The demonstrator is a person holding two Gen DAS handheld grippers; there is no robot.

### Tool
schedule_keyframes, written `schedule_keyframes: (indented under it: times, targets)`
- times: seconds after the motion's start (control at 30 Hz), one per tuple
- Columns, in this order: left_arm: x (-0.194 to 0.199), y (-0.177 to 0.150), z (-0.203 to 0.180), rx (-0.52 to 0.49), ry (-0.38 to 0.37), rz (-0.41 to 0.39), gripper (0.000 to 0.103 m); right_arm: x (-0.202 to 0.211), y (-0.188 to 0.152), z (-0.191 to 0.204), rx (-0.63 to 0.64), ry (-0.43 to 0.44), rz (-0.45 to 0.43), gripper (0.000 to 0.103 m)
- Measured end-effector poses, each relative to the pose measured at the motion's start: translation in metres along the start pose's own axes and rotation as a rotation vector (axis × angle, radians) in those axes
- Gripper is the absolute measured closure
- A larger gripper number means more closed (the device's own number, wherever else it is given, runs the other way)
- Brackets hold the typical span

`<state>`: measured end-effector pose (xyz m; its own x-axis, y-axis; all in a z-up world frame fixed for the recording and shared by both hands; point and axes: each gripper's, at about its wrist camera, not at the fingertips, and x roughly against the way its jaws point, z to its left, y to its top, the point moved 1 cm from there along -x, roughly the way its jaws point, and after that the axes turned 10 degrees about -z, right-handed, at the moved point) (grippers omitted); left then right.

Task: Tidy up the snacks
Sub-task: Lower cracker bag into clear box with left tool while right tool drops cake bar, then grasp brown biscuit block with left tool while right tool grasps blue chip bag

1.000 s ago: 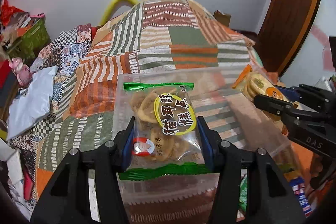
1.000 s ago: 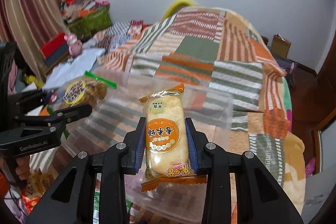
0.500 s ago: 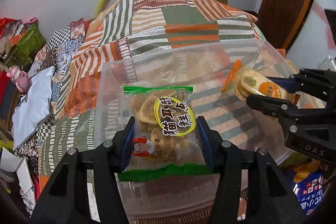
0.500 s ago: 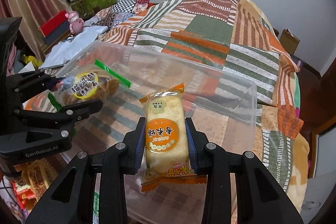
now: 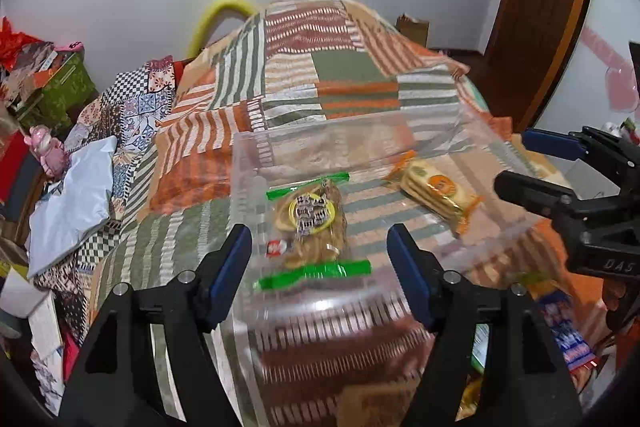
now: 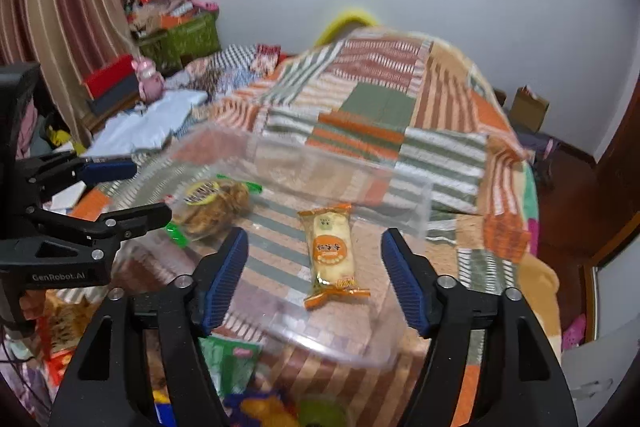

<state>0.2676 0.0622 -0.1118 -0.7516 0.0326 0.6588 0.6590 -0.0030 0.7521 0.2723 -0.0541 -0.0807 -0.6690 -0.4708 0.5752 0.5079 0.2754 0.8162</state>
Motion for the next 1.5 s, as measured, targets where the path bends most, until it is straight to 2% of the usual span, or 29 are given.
schedule_keyframes:
  times: [0.1,0.23,0.43,0.7,0.9,1.17,1.23,1.3,1.5]
  targets:
    - [0.026,-0.007,0.001,0.029,-0.022,-0.028,0.026,0.025,-0.001,0.004,-0.004,-0.004,-0.059,0.027]
    - [0.056,-0.022,-0.003,0.026,-0.013,-0.074,0.02,0.057,-0.01,0.012,-0.004,-0.014,-0.122,0.021]
    - [0.081,-0.046,-0.014,0.015,-0.034,-0.082,0.018,0.078,-0.028,0.021,-0.01,-0.023,-0.15,0.02]
    - [0.086,-0.078,-0.033,0.001,-0.072,-0.064,0.014,0.072,-0.065,0.028,-0.05,-0.013,-0.106,0.017]
    - [0.067,-0.096,-0.037,0.032,-0.078,-0.02,0.014,0.056,-0.09,0.019,-0.11,-0.047,-0.048,0.017]
    - [0.046,-0.105,-0.041,0.048,-0.097,0.016,0.014,0.049,-0.11,0.016,-0.163,-0.005,0.0,0.018]
    - [0.044,-0.108,-0.041,0.055,-0.099,0.018,0.019,0.048,-0.113,0.017,-0.168,0.003,0.003,0.023]
    - [0.044,-0.109,-0.039,0.055,-0.087,0.011,0.025,0.047,-0.115,0.017,-0.172,0.007,0.008,0.035]
    - [0.047,-0.112,-0.036,0.064,-0.094,-0.006,0.027,0.051,-0.116,0.017,-0.2,0.018,-0.022,0.045]
